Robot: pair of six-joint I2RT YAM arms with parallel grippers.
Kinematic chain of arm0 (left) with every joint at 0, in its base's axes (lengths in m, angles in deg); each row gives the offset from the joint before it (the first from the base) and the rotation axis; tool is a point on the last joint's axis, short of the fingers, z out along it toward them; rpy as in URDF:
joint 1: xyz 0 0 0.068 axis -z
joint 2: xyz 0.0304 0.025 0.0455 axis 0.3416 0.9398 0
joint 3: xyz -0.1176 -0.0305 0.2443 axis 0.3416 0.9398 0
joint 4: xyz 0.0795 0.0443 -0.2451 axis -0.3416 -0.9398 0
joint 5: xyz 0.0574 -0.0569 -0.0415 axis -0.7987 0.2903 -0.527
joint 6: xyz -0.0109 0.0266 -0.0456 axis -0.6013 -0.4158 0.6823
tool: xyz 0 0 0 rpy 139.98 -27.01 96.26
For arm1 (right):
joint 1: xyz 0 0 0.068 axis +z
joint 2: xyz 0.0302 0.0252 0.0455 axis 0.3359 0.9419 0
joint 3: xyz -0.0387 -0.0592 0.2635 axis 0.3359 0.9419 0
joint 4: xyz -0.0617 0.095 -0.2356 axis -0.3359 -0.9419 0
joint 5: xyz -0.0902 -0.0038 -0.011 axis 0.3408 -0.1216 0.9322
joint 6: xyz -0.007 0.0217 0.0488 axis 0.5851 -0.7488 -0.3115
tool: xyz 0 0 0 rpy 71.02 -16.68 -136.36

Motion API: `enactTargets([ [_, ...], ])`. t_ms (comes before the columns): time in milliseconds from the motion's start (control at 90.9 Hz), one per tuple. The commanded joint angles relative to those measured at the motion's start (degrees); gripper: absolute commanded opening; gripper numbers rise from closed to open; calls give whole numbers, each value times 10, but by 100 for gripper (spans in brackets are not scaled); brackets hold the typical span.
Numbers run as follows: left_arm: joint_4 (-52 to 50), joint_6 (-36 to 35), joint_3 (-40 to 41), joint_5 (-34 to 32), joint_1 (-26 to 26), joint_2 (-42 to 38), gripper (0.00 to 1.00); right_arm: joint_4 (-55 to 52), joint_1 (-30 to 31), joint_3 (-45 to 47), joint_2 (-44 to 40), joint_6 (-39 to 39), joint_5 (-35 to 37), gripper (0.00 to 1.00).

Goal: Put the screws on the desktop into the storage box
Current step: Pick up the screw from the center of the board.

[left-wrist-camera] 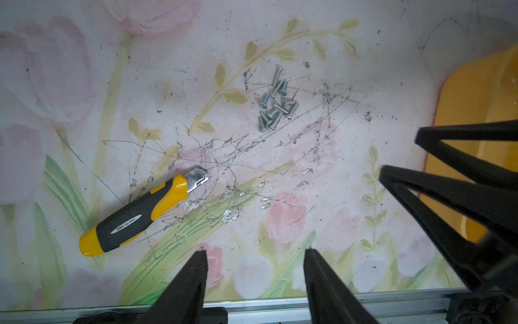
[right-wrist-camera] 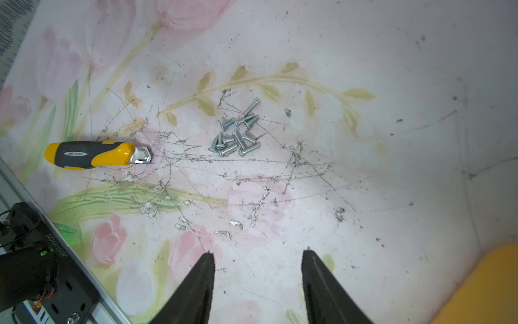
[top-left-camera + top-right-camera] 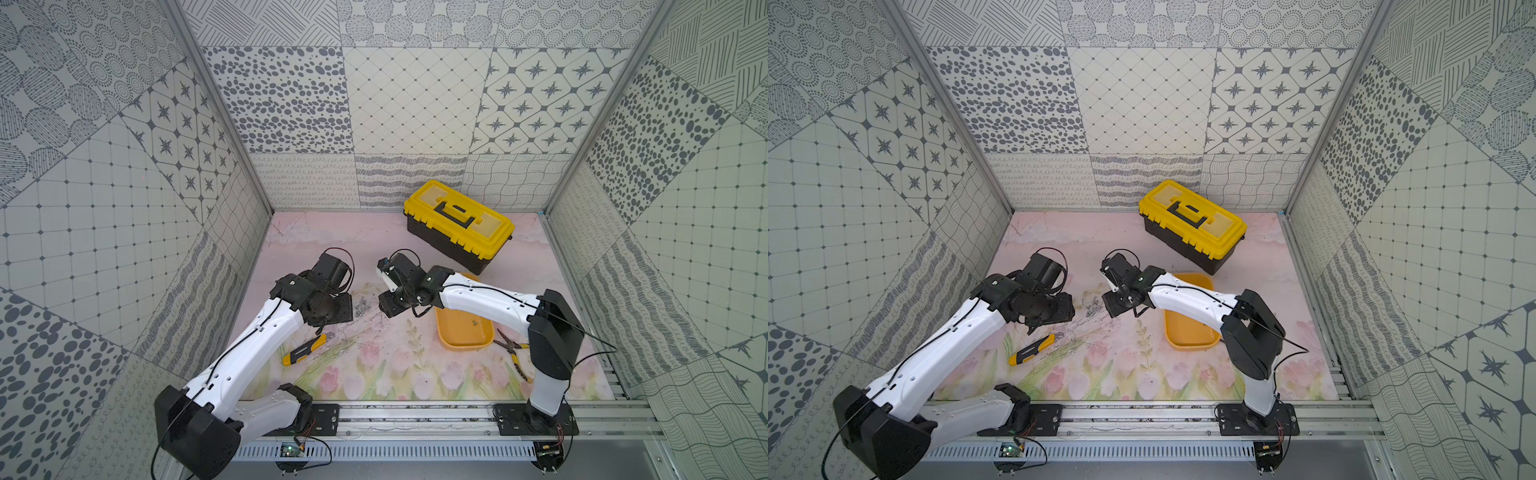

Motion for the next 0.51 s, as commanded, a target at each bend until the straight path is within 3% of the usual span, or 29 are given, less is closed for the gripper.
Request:
enactTargets([
  [0, 12, 9, 16, -91, -6, -49, 62, -34, 9, -59, 53, -12, 6, 51],
  [209, 4, 24, 16, -162, -12, -99, 66, -47, 23, -141, 142, -71, 26, 48],
  [495, 16, 20, 20, -134, -30, -108, 67, -72, 26, -210, 205, -103, 44, 39],
])
